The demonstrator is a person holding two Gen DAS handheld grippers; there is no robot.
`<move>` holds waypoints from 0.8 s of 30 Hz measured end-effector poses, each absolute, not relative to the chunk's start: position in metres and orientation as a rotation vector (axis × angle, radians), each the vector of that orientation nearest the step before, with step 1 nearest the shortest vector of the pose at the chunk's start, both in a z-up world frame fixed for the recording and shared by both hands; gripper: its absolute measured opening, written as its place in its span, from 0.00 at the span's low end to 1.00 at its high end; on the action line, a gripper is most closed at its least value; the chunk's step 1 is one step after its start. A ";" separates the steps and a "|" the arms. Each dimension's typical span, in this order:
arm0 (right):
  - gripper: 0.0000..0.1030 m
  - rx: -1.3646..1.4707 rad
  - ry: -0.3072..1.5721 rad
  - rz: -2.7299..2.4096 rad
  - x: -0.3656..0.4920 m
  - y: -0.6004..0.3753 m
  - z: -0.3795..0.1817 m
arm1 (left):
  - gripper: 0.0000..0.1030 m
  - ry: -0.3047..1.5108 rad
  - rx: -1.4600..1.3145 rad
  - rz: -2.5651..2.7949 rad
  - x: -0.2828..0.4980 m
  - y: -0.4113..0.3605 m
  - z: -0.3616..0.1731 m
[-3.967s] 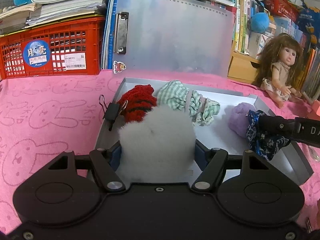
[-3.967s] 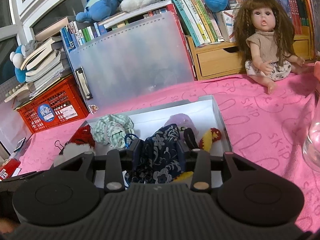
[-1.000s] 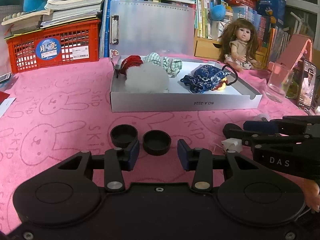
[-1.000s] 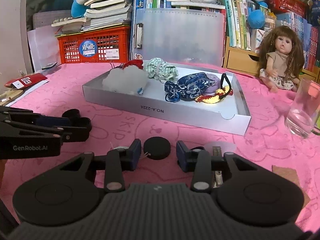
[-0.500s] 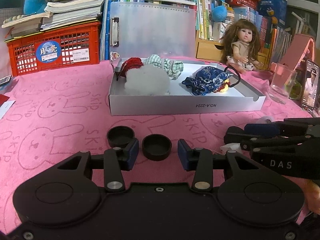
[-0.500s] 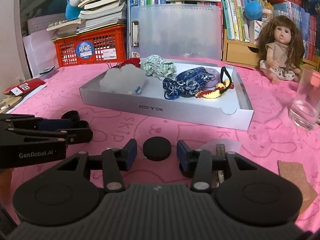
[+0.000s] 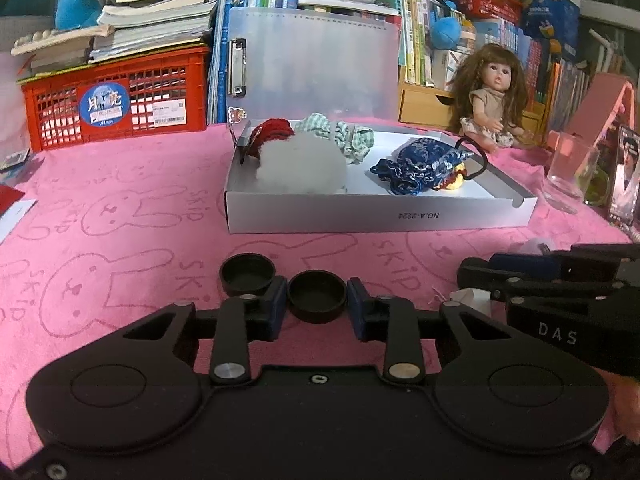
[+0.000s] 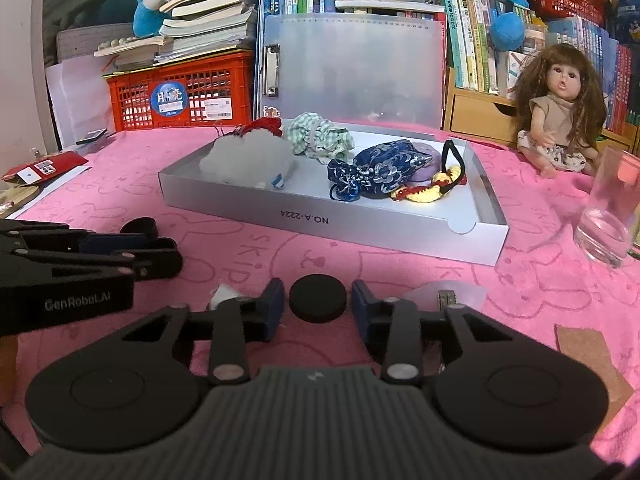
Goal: Organize objects
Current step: 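Grasp a black round cap with the left gripper while the right gripper grasps another cap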
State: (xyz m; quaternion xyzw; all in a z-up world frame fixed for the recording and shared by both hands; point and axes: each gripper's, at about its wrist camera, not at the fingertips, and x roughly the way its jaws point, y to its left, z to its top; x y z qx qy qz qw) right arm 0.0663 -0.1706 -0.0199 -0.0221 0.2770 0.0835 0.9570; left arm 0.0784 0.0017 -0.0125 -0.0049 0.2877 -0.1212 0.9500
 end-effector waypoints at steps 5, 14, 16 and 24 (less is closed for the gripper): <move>0.35 -0.034 0.561 0.174 0.066 -0.171 -0.020 | 0.30 0.583 -0.015 -0.248 0.077 0.003 -0.011; 0.35 -0.030 0.535 0.171 0.063 -0.171 -0.011 | 0.30 0.566 -0.030 -0.260 0.075 0.001 -0.001; 0.35 -0.028 0.526 0.169 0.063 -0.171 -0.008 | 0.30 0.563 -0.035 -0.264 0.075 0.000 0.002; 0.35 -0.024 0.505 0.152 0.064 -0.176 0.001 | 0.30 0.544 -0.030 -0.276 0.081 -0.006 0.013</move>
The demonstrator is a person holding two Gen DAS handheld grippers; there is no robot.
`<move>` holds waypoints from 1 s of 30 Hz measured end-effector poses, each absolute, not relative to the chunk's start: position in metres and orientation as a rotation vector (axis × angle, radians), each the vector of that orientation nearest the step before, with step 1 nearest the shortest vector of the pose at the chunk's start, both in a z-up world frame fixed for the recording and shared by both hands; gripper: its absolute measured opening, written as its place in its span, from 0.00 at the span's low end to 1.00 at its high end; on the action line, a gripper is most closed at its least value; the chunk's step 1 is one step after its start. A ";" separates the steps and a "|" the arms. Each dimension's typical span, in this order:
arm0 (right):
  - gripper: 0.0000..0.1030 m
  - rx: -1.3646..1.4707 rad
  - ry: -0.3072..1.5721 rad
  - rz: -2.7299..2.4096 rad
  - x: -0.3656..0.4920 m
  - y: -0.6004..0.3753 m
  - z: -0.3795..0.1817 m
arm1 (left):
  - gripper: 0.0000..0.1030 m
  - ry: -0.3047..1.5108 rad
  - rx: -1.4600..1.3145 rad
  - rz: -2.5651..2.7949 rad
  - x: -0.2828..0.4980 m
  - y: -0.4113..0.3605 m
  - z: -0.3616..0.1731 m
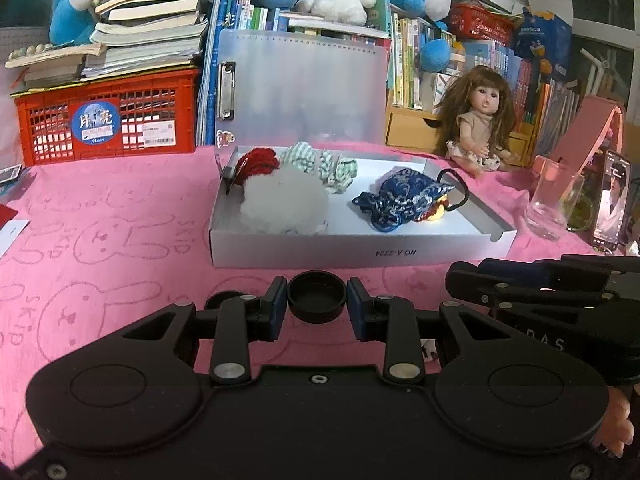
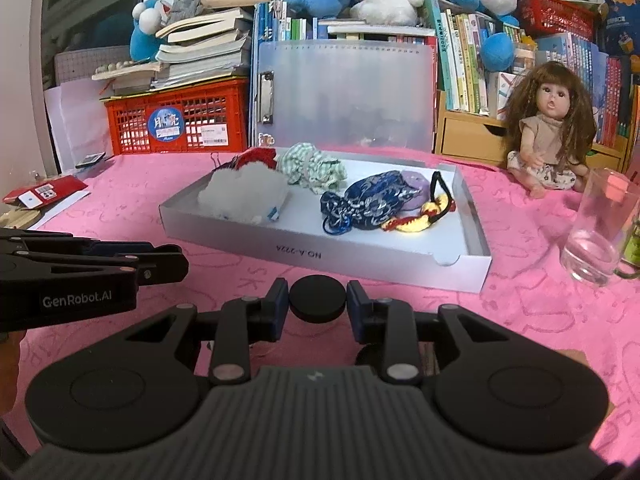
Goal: Organize objects
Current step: 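Grasp a black round cap with the left gripper while the right gripper grasps another cap, then carry the black cap into the tray with the left gripper while the right carries its cap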
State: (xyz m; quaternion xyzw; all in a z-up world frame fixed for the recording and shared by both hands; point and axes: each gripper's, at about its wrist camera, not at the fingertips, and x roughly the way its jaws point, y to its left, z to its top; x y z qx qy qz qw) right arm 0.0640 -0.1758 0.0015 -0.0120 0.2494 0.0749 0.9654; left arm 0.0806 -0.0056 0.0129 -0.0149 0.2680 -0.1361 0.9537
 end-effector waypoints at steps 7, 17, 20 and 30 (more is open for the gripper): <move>0.35 -0.007 0.493 0.125 0.072 -0.186 0.012 | 0.30 0.549 -0.056 -0.280 0.095 -0.007 0.023; 0.35 0.023 0.491 0.078 0.092 -0.206 0.027 | 0.30 0.547 -0.066 -0.274 0.123 -0.009 0.036; 0.35 0.037 0.502 0.069 0.100 -0.212 0.028 | 0.30 0.563 -0.079 -0.269 0.135 -0.009 0.035; 0.35 0.072 0.545 0.055 0.133 -0.218 0.024 | 0.30 0.623 -0.128 -0.264 0.177 -0.013 0.023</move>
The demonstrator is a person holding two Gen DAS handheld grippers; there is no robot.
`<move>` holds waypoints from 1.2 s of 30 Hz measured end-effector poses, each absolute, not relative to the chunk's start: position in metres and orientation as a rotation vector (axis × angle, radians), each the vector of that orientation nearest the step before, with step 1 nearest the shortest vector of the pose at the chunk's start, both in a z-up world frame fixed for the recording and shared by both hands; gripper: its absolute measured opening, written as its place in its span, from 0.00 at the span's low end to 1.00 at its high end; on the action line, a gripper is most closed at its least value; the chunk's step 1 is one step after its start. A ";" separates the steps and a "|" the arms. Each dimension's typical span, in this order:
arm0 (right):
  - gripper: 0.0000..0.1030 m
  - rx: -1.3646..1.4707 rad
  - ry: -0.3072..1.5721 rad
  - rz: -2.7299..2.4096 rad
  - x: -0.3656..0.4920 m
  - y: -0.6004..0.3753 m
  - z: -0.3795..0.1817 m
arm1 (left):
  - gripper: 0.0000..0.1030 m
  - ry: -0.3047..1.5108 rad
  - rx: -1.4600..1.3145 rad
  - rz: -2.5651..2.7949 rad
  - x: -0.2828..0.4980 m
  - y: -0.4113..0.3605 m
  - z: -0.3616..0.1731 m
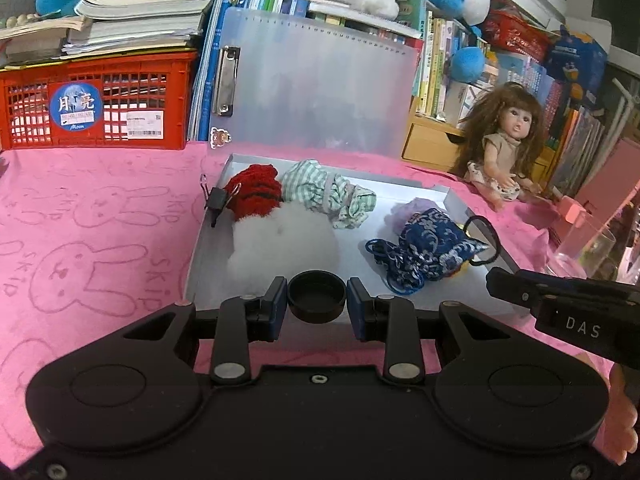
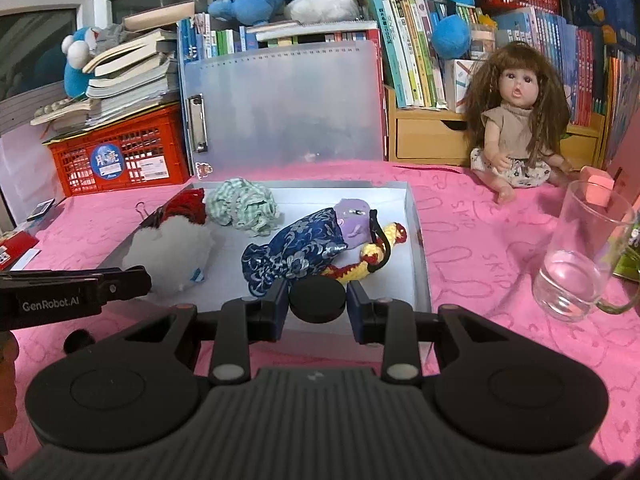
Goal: Organize objects
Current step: 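Carry the black cap into the tray with the left gripper while the right carries its cap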
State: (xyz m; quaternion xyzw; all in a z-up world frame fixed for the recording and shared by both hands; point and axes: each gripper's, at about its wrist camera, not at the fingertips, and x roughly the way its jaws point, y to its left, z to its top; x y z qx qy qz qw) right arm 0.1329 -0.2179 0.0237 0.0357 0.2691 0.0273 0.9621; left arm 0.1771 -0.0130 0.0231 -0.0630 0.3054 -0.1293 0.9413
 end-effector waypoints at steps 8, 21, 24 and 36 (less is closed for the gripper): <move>0.35 0.107 0.587 0.041 0.153 -0.225 0.016 | 0.29 0.644 -0.107 -0.238 0.199 -0.019 0.012; 0.35 0.123 0.623 0.015 0.174 -0.234 0.008 | 0.29 0.647 -0.093 -0.202 0.222 -0.022 0.003; 0.35 0.133 0.634 0.010 0.180 -0.238 0.007 | 0.29 0.648 -0.096 -0.192 0.228 -0.024 0.001; 0.35 0.180 0.665 0.014 0.191 -0.246 -0.002 | 0.30 0.642 -0.074 -0.168 0.236 -0.031 -0.005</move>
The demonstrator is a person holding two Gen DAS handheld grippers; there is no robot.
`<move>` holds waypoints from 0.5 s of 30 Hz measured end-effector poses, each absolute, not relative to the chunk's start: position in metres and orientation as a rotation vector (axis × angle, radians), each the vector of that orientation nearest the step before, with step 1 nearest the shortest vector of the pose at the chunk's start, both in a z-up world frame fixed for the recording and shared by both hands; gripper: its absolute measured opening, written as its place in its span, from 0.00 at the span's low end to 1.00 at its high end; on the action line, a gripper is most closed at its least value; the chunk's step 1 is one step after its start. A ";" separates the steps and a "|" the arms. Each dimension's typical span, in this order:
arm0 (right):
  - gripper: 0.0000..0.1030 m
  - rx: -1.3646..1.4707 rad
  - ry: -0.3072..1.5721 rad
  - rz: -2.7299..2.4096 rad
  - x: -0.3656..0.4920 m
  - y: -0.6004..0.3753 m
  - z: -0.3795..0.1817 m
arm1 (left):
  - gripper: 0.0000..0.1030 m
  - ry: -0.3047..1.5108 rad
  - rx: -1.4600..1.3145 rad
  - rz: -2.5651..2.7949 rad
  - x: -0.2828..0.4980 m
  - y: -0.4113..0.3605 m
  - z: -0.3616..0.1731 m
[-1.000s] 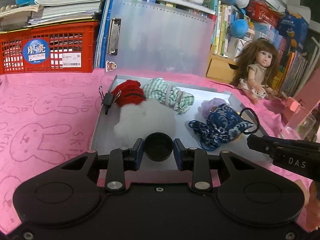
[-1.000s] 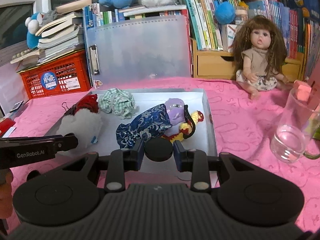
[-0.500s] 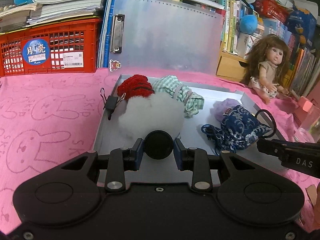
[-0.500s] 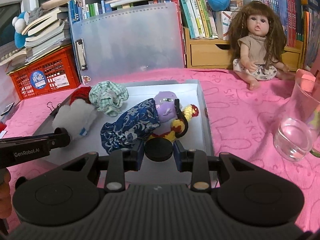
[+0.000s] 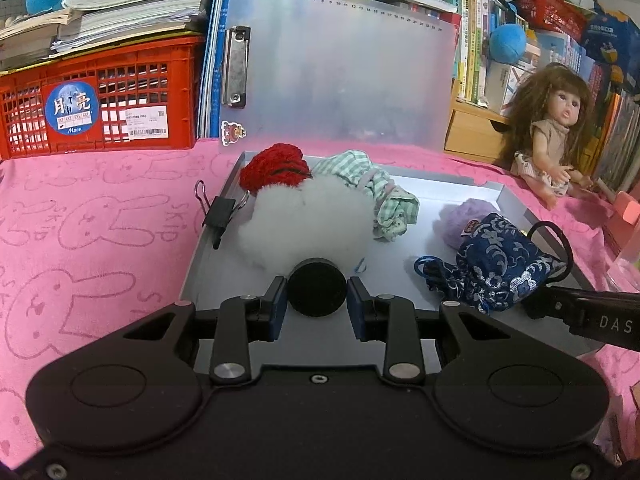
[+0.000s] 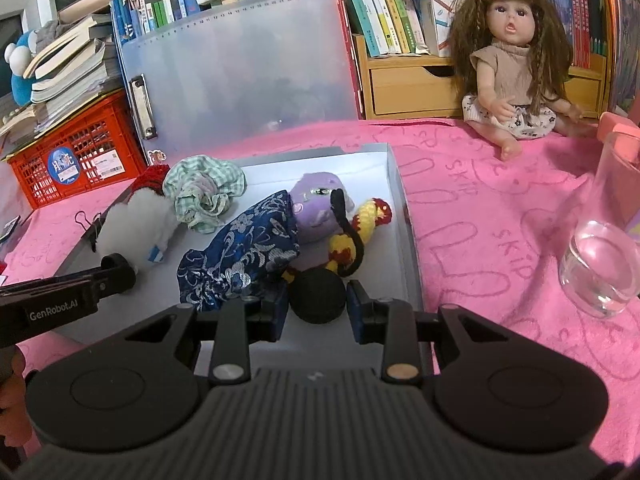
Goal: Organize objects
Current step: 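Carry the black cap into the tray with the left gripper while the right carries its cap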
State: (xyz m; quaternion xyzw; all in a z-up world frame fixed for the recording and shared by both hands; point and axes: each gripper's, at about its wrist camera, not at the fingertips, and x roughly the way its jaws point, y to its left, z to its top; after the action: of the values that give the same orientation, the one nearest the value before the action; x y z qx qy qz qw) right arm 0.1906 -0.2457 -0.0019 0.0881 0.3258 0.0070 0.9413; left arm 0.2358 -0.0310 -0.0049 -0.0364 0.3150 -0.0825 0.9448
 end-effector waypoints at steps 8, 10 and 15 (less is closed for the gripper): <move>0.38 0.186 0.662 0.015 0.190 -0.246 -0.002 | 0.30 0.655 -0.074 -0.169 0.236 -0.031 -0.005; 0.50 0.191 0.658 0.013 0.189 -0.246 -0.001 | 0.30 0.656 -0.076 -0.173 0.236 -0.030 -0.004; 0.58 0.199 0.652 0.017 0.185 -0.247 0.001 | 0.38 0.638 -0.062 -0.184 0.229 -0.032 0.003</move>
State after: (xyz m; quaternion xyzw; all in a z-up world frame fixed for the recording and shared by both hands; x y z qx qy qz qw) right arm 0.1849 -0.2467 0.0006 0.0978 0.3195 0.0082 0.9425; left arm 0.2293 -0.0320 0.0028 -0.0304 0.3133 -0.0901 0.9449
